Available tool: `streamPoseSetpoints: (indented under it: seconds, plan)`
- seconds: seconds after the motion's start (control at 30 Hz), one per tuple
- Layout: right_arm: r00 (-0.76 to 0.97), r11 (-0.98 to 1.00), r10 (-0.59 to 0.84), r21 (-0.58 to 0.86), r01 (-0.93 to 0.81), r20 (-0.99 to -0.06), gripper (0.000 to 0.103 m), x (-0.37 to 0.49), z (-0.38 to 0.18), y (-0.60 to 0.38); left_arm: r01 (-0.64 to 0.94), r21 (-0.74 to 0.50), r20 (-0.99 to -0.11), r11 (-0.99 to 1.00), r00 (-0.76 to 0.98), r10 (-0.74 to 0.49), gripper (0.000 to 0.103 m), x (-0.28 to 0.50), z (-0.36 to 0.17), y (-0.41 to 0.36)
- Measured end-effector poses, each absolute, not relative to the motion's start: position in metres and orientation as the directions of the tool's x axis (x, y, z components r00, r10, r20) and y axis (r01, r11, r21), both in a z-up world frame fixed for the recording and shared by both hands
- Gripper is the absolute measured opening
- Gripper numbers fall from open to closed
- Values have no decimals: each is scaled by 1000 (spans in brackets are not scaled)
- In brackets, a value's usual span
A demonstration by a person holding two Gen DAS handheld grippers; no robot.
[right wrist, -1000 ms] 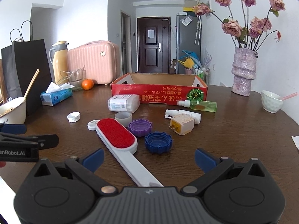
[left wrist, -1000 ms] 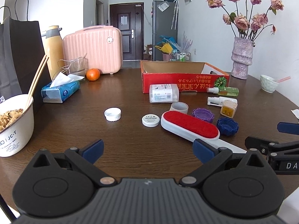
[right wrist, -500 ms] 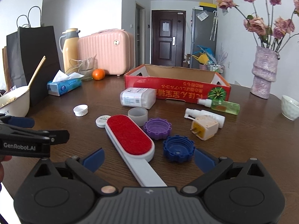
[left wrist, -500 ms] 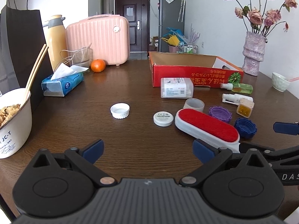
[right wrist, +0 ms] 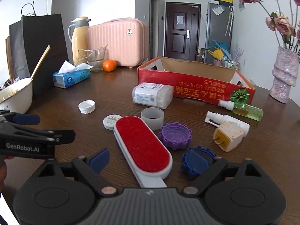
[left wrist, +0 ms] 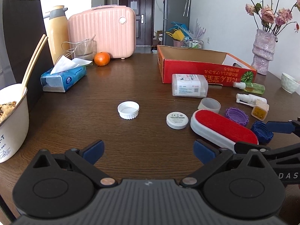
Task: Organize rigid objects
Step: 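Move the right gripper onto the red-and-white lint brush and close it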
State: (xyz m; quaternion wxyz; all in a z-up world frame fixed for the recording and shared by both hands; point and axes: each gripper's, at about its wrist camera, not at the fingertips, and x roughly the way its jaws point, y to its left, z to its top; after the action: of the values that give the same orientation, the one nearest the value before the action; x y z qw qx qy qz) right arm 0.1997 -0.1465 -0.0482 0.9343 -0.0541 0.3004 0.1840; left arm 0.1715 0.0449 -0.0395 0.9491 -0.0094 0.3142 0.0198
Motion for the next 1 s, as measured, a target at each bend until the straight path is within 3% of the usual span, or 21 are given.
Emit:
streamPoseSetpoints:
  seconds: [0.43,0.7,0.8,1.0]
  plan:
    - [649,900,355,59,-431,-673,70,244,-70,-134,-54,-23,-618,998,786,28,103,188,-47,54]
    - [661,894,366,51,-445,-655,65,241,-71,-133,-59,-25,-619,998,785,31,103,188,-48,55]
    - [666,893,374,57,-447,-646,55,239,-70,-134,-65,-23,-619,998,784,36,103,188,-48,55]
    - [675,891,400,90,-446,-620,55,235,-66,-140,-70,-17,-616,997,787,45,103,187,-44,53]
